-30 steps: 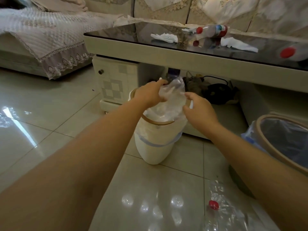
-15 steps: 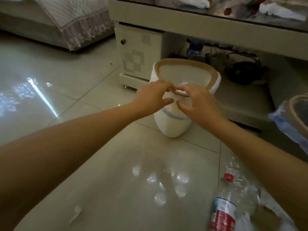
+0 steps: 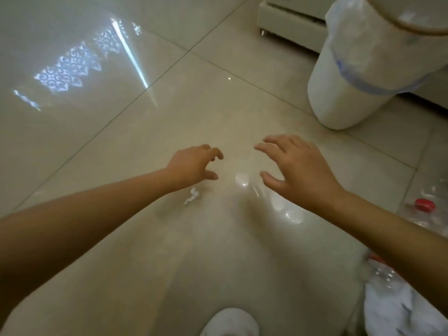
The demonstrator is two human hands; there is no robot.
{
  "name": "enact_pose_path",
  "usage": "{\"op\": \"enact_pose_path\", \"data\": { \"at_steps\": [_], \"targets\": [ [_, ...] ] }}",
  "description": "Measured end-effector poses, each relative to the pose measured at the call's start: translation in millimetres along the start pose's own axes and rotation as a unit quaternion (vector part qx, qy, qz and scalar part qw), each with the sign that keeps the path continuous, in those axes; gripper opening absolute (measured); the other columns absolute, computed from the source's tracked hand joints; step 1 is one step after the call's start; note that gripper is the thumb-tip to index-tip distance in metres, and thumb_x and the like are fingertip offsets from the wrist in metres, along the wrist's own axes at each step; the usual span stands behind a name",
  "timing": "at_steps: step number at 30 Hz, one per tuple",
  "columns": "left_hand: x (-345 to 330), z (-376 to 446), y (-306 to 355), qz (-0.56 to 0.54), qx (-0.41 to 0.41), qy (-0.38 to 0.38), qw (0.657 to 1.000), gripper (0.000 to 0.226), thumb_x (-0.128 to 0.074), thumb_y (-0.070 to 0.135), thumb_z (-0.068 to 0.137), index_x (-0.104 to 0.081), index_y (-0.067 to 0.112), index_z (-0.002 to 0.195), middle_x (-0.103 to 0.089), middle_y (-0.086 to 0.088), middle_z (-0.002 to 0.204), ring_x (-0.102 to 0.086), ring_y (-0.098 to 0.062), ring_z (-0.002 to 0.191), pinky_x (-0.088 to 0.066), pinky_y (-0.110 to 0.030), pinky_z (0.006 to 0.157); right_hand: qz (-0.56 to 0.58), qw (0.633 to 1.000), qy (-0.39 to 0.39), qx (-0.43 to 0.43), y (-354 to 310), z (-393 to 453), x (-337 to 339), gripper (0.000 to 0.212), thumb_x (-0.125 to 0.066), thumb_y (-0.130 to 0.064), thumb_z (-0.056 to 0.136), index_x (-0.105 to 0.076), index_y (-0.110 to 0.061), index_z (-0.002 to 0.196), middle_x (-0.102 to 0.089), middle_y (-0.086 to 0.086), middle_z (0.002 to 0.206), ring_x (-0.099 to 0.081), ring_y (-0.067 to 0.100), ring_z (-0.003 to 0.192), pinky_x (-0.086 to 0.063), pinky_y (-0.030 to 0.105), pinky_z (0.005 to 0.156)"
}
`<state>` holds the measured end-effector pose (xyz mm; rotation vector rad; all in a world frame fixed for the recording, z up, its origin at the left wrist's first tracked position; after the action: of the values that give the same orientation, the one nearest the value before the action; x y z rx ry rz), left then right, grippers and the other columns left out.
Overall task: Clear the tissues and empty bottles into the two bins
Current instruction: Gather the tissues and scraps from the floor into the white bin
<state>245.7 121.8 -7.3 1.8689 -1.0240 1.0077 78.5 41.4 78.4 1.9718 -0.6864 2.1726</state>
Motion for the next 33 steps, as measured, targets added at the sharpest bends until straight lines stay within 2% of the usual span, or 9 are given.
{"op": "enact_pose_path", "data": {
  "at_steps": [4, 6, 8, 12, 15, 18, 22, 27, 33],
  "targets": [
    [-30.3, -10.8, -21.2, 0.088, 0.023, -0.042, 0.995, 0.064, -0.069, 0.053, 0.076, -0.043, 0.032, 0.131, -0.053, 0.004, 0.124, -0.057, -0.021, 0.105, -0.038, -0.029, 0.072, 0.008, 0.999, -0.027, 0.027, -22.9, -4.3, -26.8, 0.05, -0.066, -0.034, 0.081, -0.056, -0.018, 0.127, -0.056, 0.009, 0.13, -0.05, 0.031, 0.121, -0.041, 0.046, 0.093],
    [-44.8, -14.9, -29.9, 0.128, 0.056, -0.058, 0.989, 0.072, -0.069, 0.059, 0.072, -0.042, 0.026, 0.129, -0.055, 0.0, 0.12, -0.06, -0.025, 0.099, -0.038, -0.031, 0.068, 0.01, 0.999, -0.037, 0.036, -27.5, -6.5, -35.2, 0.049, -0.067, -0.033, 0.08, -0.057, -0.018, 0.126, -0.056, 0.009, 0.129, -0.051, 0.031, 0.12, -0.042, 0.046, 0.093],
    [-62.7, -16.3, -34.6, 0.139, 0.078, -0.083, 0.984, 0.07, -0.071, 0.056, 0.073, -0.042, 0.019, 0.125, -0.056, -0.004, 0.114, -0.06, -0.028, 0.096, -0.039, -0.032, 0.066, 0.012, 0.998, -0.04, 0.039, -27.0, -10.0, -39.8, 0.048, -0.067, -0.033, 0.079, -0.058, -0.018, 0.124, -0.057, 0.009, 0.128, -0.052, 0.032, 0.119, -0.042, 0.047, 0.092],
    [-83.7, -9.5, -39.0, 0.037, 0.076, -0.086, 0.993, 0.03, -0.065, 0.027, 0.081, -0.049, 0.015, 0.104, -0.062, -0.005, 0.099, -0.061, -0.03, 0.093, -0.044, -0.032, 0.067, 0.024, 0.998, -0.05, 0.013, -12.2, -21.6, -44.3, 0.045, -0.066, -0.032, 0.079, -0.059, -0.02, 0.122, -0.057, 0.008, 0.129, -0.052, 0.03, 0.119, -0.042, 0.046, 0.092],
    [-82.3, 2.1, -21.9, -0.015, 0.051, -0.074, 0.996, 0.007, -0.065, 0.023, 0.081, -0.059, 0.022, 0.081, -0.066, 0.001, 0.086, -0.059, -0.02, 0.083, -0.04, -0.027, 0.062, 0.026, 0.998, -0.055, -0.013, 0.1, -31.9, -43.7, 0.044, -0.064, -0.032, 0.081, -0.058, -0.021, 0.123, -0.054, 0.006, 0.132, -0.05, 0.028, 0.121, -0.039, 0.045, 0.094],
    [-76.3, 18.5, 29.0, -0.026, -0.002, -0.057, 0.998, 0.006, -0.065, 0.026, 0.081, -0.06, 0.027, 0.079, -0.059, 0.01, 0.079, -0.058, -0.016, 0.081, -0.033, -0.025, 0.057, 0.022, 0.997, -0.058, -0.049, 14.0, -46.7, -40.0, 0.044, -0.06, -0.034, 0.085, -0.055, -0.023, 0.127, -0.049, 0.004, 0.138, -0.045, 0.025, 0.126, -0.035, 0.043, 0.098],
    [-77.2, 31.6, 136.1, -0.01, -0.128, -0.052, 0.99, 0.007, -0.059, 0.033, 0.084, -0.056, 0.028, 0.087, -0.063, 0.008, 0.091, -0.057, -0.016, 0.086, -0.041, -0.028, 0.067, 0.029, 0.99, -0.041, -0.129, 42.5, -87.6, -30.6, 0.046, -0.06, -0.033, 0.084, -0.054, -0.022, 0.128, -0.048, 0.004, 0.139, -0.044, 0.025, 0.127, -0.034, 0.042, 0.099],
    [-91.1, 22.3, 267.4, 0.029, -0.276, -0.054, 0.959, 0.013, -0.054, 0.03, 0.085, -0.062, 0.025, 0.095, -0.066, 0.006, 0.093, -0.06, -0.017, 0.086, -0.045, -0.029, 0.067, 0.03, 0.967, -0.052, -0.249, 78.5, -177.5, -17.2, 0.049, -0.057, -0.033, 0.088, -0.047, -0.022, 0.134, -0.043, 0.003, 0.144, -0.038, 0.024, 0.131, -0.03, 0.04, 0.105],
    [-122.1, -4.2, 369.7, 0.042, -0.391, -0.084, 0.916, 0.017, -0.055, 0.032, 0.087, -0.061, 0.024, 0.102, -0.067, 0.004, 0.095, -0.061, -0.016, 0.084, -0.039, -0.023, 0.065, 0.003, 0.923, -0.056, -0.381, 113.0, -287.1, -4.5, 0.056, -0.062, -0.034, 0.083, -0.046, -0.02, 0.134, -0.047, 0.004, 0.14, -0.043, 0.026, 0.127, -0.034, 0.043, 0.102]
  ]
}}
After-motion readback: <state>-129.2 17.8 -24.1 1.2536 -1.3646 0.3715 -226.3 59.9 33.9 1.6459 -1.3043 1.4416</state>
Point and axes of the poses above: each hand's wrist, its own z-axis towards the middle knuckle, its own x-axis out of the back of the hand, y = z × x, the point moved 8 cm from there along z, towards the middle knuckle
